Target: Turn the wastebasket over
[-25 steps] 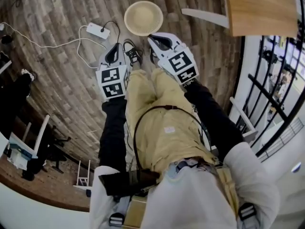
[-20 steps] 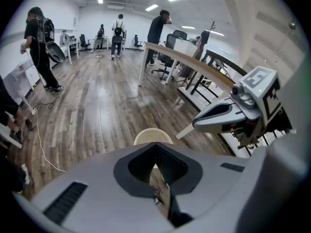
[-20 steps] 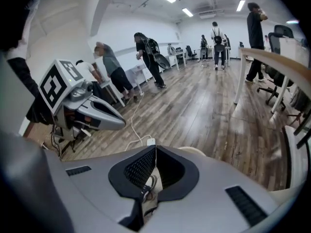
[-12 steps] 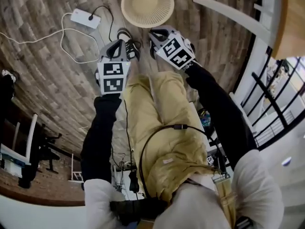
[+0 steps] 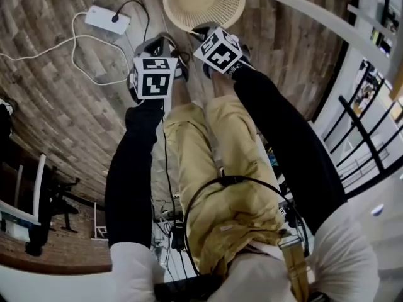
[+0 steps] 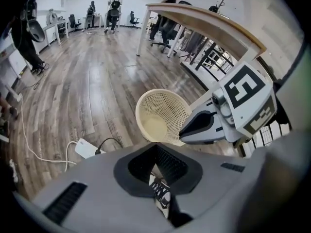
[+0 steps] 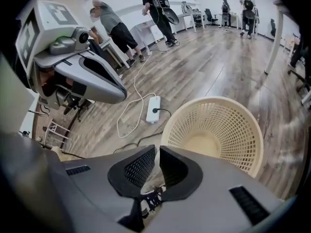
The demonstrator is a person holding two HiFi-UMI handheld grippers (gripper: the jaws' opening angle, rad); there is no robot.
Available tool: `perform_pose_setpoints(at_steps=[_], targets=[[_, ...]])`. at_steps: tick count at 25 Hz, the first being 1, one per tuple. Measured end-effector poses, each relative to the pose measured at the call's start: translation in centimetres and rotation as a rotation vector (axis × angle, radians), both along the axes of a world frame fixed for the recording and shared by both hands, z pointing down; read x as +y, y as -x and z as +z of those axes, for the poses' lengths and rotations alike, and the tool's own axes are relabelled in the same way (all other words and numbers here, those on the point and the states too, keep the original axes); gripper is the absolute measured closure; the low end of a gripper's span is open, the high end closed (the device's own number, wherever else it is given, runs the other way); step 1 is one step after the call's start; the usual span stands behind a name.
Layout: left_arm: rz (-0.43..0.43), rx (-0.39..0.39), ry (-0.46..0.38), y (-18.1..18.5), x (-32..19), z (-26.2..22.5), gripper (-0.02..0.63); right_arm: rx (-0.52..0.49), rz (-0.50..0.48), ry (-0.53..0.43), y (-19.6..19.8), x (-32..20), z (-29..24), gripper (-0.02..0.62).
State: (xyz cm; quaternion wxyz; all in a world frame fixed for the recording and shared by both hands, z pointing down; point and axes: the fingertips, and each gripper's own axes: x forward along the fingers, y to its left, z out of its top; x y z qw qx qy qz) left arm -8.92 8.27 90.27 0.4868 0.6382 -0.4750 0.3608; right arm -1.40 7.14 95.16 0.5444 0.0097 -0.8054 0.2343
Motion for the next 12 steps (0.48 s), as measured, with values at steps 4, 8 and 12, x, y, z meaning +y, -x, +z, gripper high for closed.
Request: perform_pose_setpoints(at_steps=[4, 8, 12], targets=[[-0.016, 0.022, 0.019, -0.3, 0.8, 1.9, 0.604, 0.030, -0.011, -0.021, 0.2, 0.7, 3.1, 0.475], [-0.030, 0.022, 0.048, 0.0, 2.3, 4.0, 0.604, 0.082, -0.033, -0.051, -0.3, 0.9, 6.4, 0.436], [-0.054, 0.021, 0.076, 0.4, 3.9, 5.5, 0.604, 0.126, -0.091, -0.041, -0.8, 2.1, 8.8, 0.436]])
